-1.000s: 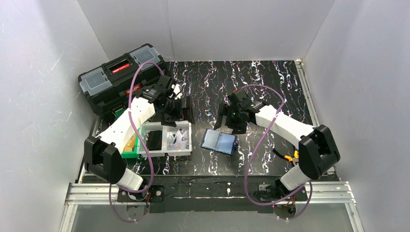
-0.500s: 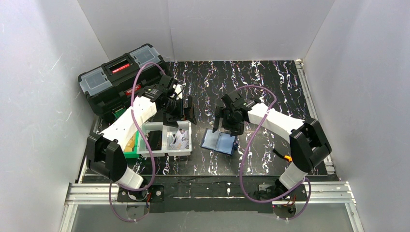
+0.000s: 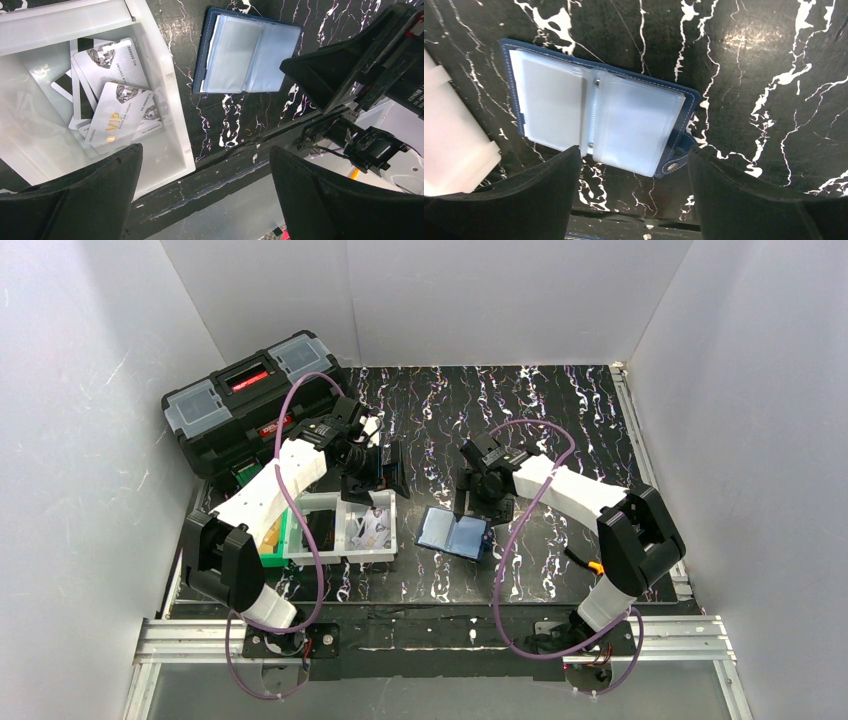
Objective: Take the credit cards out of the card holder
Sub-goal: Close the card holder at the center of the board.
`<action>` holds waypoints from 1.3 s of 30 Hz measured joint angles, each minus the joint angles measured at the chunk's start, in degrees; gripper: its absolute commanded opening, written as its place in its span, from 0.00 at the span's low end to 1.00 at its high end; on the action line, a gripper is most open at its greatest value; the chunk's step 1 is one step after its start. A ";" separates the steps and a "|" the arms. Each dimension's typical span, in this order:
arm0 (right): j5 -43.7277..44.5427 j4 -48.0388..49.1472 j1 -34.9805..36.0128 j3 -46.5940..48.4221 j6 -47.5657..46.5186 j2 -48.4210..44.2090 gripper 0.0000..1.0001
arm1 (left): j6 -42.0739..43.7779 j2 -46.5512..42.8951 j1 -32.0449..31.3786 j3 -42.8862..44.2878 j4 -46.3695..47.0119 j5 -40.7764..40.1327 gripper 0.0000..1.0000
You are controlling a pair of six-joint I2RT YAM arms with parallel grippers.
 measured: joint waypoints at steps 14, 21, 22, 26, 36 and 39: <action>-1.07 1.38 -0.83 -3.93 -0.39 0.61 0.68 | -0.02 0.17 0.00 -0.02 0.00 0.50 0.98; -1.73 1.18 -0.83 -8.46 0.11 0.59 0.67 | -0.07 1.79 -0.31 -0.02 0.07 0.68 0.98; -1.84 1.22 -0.83 -8.66 0.13 0.59 0.65 | -0.13 2.10 -0.42 -0.02 0.09 0.70 0.98; -1.99 1.42 -0.83 -8.76 0.57 0.57 0.49 | -0.46 3.06 -1.57 -0.02 0.24 0.68 0.98; 0.61 0.48 -1.81 -10.93 1.46 -5.60 0.01 | -1.16 8.92 -7.52 0.17 0.52 -1.09 0.74; 2.16 -1.09 -3.15 -10.95 1.31 -9.84 0.01 | -1.64 10.95 -8.63 0.81 0.44 -2.08 0.65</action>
